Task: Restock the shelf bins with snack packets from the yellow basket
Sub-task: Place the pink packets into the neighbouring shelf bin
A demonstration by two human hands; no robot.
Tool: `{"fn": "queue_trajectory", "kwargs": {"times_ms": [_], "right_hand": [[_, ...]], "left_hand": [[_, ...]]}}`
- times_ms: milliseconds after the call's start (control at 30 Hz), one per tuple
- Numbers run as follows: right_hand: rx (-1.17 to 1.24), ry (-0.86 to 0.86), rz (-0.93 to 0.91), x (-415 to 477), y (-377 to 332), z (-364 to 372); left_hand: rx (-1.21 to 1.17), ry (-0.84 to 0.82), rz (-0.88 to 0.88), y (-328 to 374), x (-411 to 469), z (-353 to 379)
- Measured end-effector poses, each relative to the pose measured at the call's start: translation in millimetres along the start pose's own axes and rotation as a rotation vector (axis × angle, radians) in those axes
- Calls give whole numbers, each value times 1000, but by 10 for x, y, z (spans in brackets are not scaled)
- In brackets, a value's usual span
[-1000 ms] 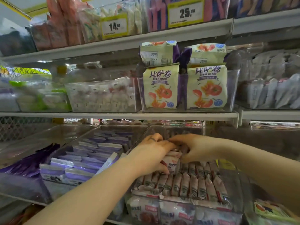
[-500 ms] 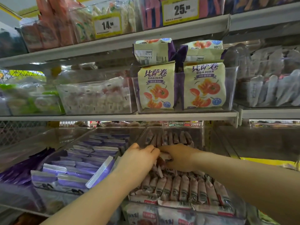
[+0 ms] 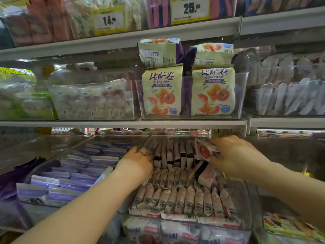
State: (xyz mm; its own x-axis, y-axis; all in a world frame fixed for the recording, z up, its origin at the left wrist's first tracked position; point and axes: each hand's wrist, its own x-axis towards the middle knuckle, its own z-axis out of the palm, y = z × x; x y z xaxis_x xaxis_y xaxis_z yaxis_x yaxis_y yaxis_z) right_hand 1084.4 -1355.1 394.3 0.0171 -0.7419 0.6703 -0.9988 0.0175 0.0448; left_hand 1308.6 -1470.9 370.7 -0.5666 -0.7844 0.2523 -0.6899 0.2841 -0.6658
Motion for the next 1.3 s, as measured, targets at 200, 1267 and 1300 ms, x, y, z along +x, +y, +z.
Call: {"fn": "queue_trajectory", "kwargs": {"times_ms": [200, 1267, 1300], "right_hand": [[13, 91, -16, -66, 70, 32], [-358, -139, -33, 432, 166, 277], [-360, -138, -38, 437, 158, 279]], "left_hand": [[-147, 608, 6, 332, -142, -206], [-723, 650, -78, 1065, 891, -422], [-693, 651, -84, 1068, 892, -423]]}}
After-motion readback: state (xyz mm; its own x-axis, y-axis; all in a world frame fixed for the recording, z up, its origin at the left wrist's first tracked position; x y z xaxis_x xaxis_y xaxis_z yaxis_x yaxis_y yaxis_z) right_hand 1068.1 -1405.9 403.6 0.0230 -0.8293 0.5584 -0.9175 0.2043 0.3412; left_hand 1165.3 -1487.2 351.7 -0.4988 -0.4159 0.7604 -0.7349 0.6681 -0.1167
